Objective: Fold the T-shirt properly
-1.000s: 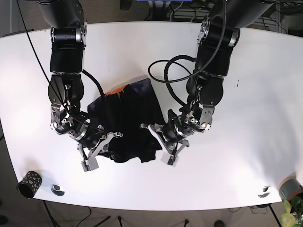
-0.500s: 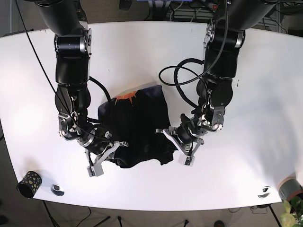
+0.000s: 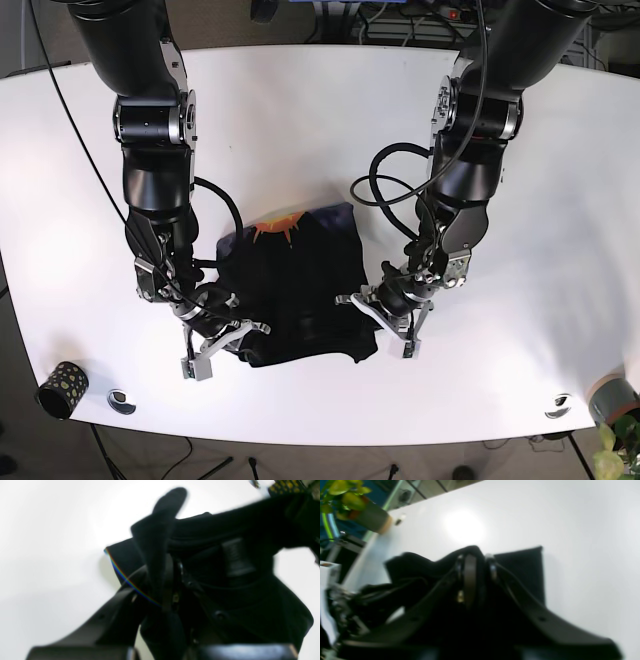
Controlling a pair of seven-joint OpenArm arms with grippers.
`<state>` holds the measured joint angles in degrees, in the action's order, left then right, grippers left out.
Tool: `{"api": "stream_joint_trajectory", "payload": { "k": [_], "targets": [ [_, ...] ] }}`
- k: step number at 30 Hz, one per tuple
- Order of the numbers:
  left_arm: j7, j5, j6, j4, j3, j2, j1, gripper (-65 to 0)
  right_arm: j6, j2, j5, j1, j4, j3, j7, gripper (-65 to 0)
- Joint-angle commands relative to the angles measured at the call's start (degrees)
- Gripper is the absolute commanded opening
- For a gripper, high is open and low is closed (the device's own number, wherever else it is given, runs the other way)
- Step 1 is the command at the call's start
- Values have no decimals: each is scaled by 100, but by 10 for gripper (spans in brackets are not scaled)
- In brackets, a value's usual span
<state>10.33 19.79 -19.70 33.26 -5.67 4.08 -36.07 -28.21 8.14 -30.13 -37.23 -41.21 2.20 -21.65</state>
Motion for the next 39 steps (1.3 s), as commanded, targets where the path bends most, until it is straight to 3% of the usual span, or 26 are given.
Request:
{"api": "stream_joint_trajectory", "payload": {
  "k": [1, 2, 6, 8, 10, 15, 18, 21, 24, 29, 35, 39],
  "targets": [
    [-281, 74, -38, -174, 0, 10, -318, -603, -32, 43, 248, -290, 99, 31, 420, -425],
    [-334, 74, -38, -288, 9, 10, -371, -562, -32, 34, 380, -290, 143, 40, 499, -369],
    [-466, 91, 14, -526, 35, 1, -485, -301, -23, 34, 828, -290, 205, 40, 798, -92],
    [-466, 91, 181, -526, 35, -78, -511, -215, -15, 34, 943, -290, 205, 66, 833, -2],
    [-483, 100, 366, -517, 27, -131, -520, -161, -15, 43, 960, -290, 178, 75, 833, 0],
    [-589, 100, 428, -517, 0, -271, -696, -158, -15, 113, 943, -255, -147, 84, 745, 0],
    [-580, 100, 419, -411, 0, -324, -678, -158, -32, 166, 943, 0, -657, 84, 358, 0],
    [-536, 74, 419, 90, 0, -333, -538, -158, -32, 166, 934, 387, -1589, 84, -90, -30],
    [-167, 74, 419, 811, -141, -333, -116, -158, -32, 166, 934, 897, -2477, 92, -538, -90],
    [378, 74, 419, 2516, -598, -359, 737, -158, -32, 166, 934, 1758, -3874, 92, -1110, -292],
    [651, 74, 445, 3677, -1125, -465, 1537, -176, -41, 157, 943, 2242, -4279, 92, -1180, -503],
    [686, 65, 445, 3870, -1512, -438, 1854, -231, -67, 210, 987, 2277, -3813, 92, -1171, -515]
  ]
}}
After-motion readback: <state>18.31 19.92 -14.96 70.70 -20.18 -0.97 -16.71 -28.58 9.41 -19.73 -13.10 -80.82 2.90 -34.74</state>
